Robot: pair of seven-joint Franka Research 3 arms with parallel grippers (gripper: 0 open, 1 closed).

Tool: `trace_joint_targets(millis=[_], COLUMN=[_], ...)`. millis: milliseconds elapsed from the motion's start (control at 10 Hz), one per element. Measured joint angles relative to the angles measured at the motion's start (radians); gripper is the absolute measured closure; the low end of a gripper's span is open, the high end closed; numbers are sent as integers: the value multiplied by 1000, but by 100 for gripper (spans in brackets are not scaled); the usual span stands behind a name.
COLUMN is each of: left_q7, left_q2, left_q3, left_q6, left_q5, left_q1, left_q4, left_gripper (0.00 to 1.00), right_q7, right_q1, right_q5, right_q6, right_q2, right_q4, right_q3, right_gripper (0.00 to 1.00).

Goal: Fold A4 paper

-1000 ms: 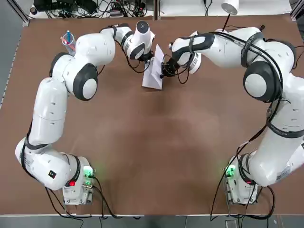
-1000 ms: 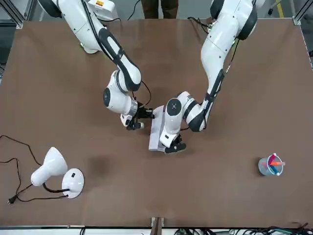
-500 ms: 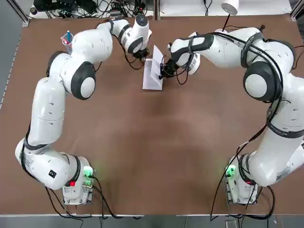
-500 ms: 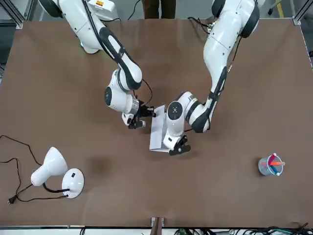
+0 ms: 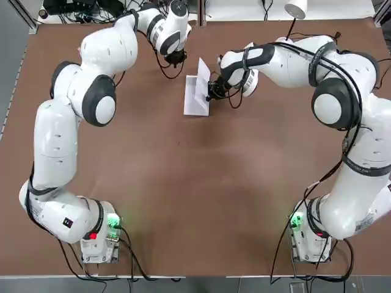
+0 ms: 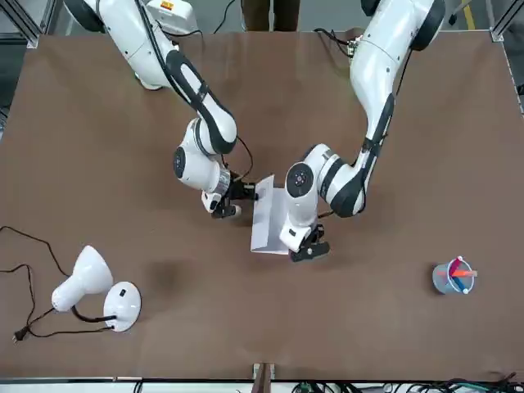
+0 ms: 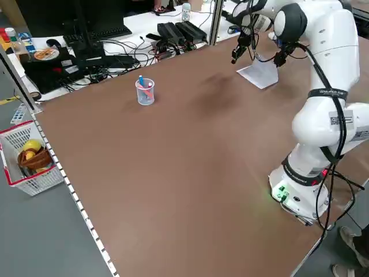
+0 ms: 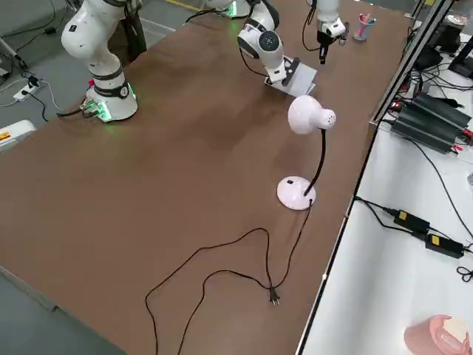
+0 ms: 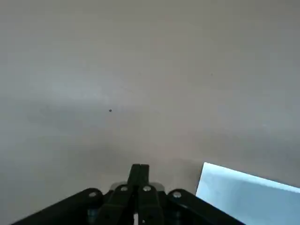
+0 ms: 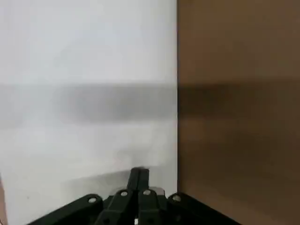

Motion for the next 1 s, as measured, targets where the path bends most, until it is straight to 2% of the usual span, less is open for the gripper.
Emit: trace_joint_targets(millis=[300, 1000], left_q7=[0, 43], left_q2=[-1, -46], left_q3=[-2, -4], left_q6=[0, -54], left_q5=[-4, -62], left_q1=[11, 43], left_q4=[0, 0], left_gripper=[99, 98], right_q7=[-2, -2], right_q1=[10, 40], right_q5=[0, 0], right_q6=[40, 43], right_q2=[26, 36], right_q4=[0, -22], right_q3=[4, 8], right_gripper=[97, 97])
